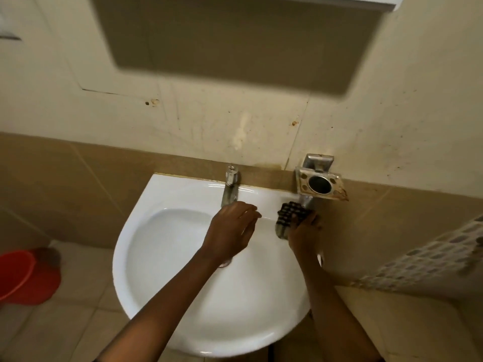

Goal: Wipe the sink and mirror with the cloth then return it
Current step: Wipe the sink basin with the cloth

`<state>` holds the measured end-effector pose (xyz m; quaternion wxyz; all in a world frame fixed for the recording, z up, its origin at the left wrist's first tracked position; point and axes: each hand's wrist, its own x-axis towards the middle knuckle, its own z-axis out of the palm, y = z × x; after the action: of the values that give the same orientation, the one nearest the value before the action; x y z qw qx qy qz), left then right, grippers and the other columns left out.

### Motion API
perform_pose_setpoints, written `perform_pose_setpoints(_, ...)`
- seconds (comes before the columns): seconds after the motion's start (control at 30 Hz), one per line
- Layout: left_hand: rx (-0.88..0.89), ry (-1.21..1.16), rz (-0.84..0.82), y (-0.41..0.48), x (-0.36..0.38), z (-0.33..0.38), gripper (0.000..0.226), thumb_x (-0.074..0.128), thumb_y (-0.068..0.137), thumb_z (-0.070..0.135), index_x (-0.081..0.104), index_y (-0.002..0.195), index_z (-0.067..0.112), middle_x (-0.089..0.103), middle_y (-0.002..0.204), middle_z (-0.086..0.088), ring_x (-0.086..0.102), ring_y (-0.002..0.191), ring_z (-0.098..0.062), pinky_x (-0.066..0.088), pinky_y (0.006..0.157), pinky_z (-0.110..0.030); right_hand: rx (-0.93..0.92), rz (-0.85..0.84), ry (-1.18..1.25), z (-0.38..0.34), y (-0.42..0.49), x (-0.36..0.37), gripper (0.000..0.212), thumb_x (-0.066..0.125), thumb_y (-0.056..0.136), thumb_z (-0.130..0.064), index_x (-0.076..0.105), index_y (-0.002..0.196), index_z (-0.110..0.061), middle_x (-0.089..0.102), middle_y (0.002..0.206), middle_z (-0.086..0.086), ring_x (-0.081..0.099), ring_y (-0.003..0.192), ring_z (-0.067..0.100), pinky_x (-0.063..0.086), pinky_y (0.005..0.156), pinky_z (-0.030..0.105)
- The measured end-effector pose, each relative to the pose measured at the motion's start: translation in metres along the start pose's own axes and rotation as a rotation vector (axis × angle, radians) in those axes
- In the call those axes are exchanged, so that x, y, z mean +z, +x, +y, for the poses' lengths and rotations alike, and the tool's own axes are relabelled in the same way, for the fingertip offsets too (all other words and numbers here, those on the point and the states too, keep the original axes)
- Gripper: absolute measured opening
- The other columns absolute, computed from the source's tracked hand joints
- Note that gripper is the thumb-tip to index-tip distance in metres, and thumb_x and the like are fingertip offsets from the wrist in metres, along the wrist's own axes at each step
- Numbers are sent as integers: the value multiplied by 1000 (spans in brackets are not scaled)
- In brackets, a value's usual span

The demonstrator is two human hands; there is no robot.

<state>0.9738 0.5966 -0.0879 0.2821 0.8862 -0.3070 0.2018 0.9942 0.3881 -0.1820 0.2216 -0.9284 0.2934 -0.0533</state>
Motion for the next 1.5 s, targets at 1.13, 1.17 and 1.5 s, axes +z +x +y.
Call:
perform_pose_setpoints(1.13, -394, 182, 53, -90, -128, -163, 23, 46, 85, 21, 68, 89, 16, 64, 118, -7, 57, 115, -25, 40, 91, -35, -293, 93, 263, -226, -97, 121, 57, 54, 84, -2, 41, 140, -8, 46, 144, 17, 32, 139, 37, 10, 118, 52)
perform_pose_setpoints(1.17, -403, 178, 56, -94, -131, -167, 24, 45, 85, 22, 68, 89, 15, 64, 118, -8, 56, 115, -26, 39, 92, -34, -242, 76, 293, -245, -102, 125, 56, 51, 88, -4, 39, 142, -9, 41, 148, 15, 28, 142, 33, 5, 119, 51)
perform_pose_setpoints(1.5, -594, 43, 34, -106, -140, -178, 21, 54, 90, 15, 66, 105, 8, 59, 123, -13, 52, 115, -30, 34, 95, -39, -719, -599, 278, -272, -236, 122, 56, 55, 92, -14, 33, 142, -4, 30, 153, 17, 22, 143, 34, 16, 119, 52)
